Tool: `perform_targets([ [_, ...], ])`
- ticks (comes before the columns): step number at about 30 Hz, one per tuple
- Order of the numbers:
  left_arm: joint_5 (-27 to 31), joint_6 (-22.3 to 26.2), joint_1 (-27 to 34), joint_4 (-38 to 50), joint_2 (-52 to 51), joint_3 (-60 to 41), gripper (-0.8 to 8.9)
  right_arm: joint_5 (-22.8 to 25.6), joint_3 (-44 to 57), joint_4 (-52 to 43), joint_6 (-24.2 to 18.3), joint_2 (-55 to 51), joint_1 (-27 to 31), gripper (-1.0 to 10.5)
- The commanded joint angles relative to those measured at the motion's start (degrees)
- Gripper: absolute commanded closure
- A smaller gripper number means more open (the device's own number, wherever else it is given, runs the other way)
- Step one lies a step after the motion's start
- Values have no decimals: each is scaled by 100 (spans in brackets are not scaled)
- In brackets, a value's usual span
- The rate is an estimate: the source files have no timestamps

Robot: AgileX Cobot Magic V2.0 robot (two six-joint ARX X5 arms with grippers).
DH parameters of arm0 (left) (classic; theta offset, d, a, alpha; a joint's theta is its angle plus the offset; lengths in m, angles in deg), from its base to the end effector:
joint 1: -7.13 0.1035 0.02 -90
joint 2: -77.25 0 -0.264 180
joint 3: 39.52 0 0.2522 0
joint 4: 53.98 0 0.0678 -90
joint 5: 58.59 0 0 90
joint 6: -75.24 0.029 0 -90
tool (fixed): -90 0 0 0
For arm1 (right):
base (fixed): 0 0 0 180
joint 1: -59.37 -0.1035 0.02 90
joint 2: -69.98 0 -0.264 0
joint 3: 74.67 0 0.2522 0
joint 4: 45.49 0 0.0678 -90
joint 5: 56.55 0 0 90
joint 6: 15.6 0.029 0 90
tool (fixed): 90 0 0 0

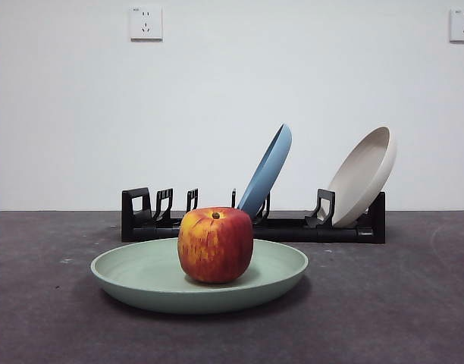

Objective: Take the green plate from the plate rack,put the plate on the table,take the apple from the table,put the apple in the plate

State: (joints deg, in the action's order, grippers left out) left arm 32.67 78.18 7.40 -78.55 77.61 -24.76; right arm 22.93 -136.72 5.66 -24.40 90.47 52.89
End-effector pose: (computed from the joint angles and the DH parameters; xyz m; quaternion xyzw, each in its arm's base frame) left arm 0.0956 0.0011 0.1508 0.0263 0.0889 0.0110 0.9956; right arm 0.0554 0.0116 0.3472 -0.0727 0.0720 0.1533 0.9829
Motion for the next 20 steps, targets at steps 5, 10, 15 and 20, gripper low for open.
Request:
perform_targets([
  [5, -9, -35, 20, 28, -17, -79, 816, 2, 2214, -2240, 455, -789, 28, 947],
  [10, -9, -35, 20, 28, -17, -79, 816, 15, 3340, -2966, 555, -1231, 33, 946],
  [15, -7, -37, 20, 28, -17, -79, 816, 44, 4006, -2966, 553, -1589, 42, 946],
  [20, -9, -37, 20, 28, -17, -79, 816, 39, 4470, -2957, 715, -1845, 44, 946],
])
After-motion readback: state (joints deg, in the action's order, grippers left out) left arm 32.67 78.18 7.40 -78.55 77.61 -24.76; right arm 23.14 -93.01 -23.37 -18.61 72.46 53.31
